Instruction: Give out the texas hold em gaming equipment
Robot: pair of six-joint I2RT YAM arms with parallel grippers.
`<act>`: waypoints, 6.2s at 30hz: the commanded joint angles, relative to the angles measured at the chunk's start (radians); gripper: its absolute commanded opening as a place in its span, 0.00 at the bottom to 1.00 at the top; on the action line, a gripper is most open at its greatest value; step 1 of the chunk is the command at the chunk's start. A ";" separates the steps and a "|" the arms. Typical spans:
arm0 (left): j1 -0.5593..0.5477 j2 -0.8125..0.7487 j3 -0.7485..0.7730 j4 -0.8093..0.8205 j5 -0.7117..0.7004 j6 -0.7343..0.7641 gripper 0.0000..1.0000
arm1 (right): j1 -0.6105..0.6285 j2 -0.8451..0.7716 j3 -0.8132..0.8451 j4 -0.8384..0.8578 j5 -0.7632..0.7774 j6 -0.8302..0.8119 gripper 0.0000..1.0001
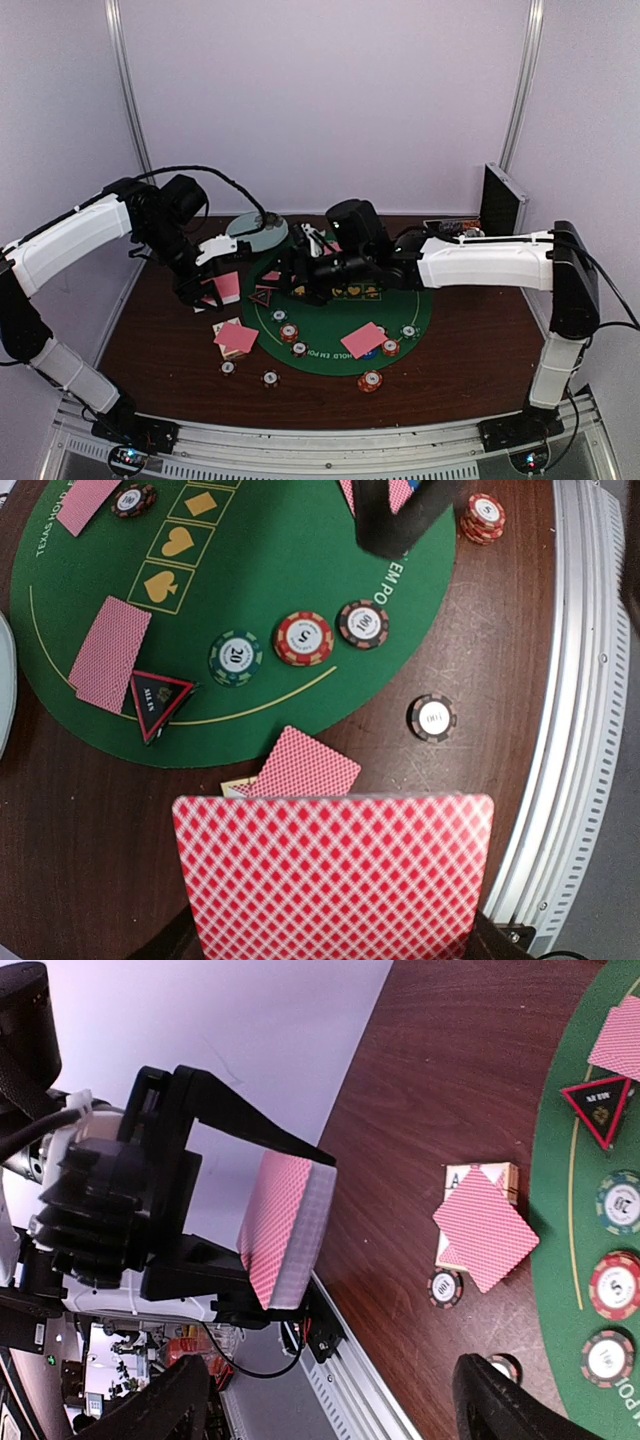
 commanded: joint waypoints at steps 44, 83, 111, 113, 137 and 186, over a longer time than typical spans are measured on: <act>0.004 -0.018 0.015 0.023 0.039 0.003 0.00 | 0.020 0.298 0.176 0.286 -0.058 0.276 0.60; 0.004 -0.017 0.008 0.022 0.031 0.008 0.00 | -0.038 -0.007 -0.144 0.297 -0.076 0.280 0.03; 0.004 -0.014 0.016 0.000 0.030 0.012 0.00 | -0.309 -0.107 -0.431 -0.319 -0.110 -0.174 0.05; 0.004 -0.015 0.014 -0.001 0.033 0.012 0.00 | -0.309 -0.100 -0.430 -0.334 -0.100 -0.184 0.09; 0.004 -0.009 0.014 0.000 0.040 0.011 0.00 | -0.302 -0.293 -0.234 -0.709 0.176 -0.301 0.66; 0.004 -0.030 0.008 0.007 0.025 0.012 0.00 | 0.030 0.074 -0.033 0.191 0.046 0.149 0.93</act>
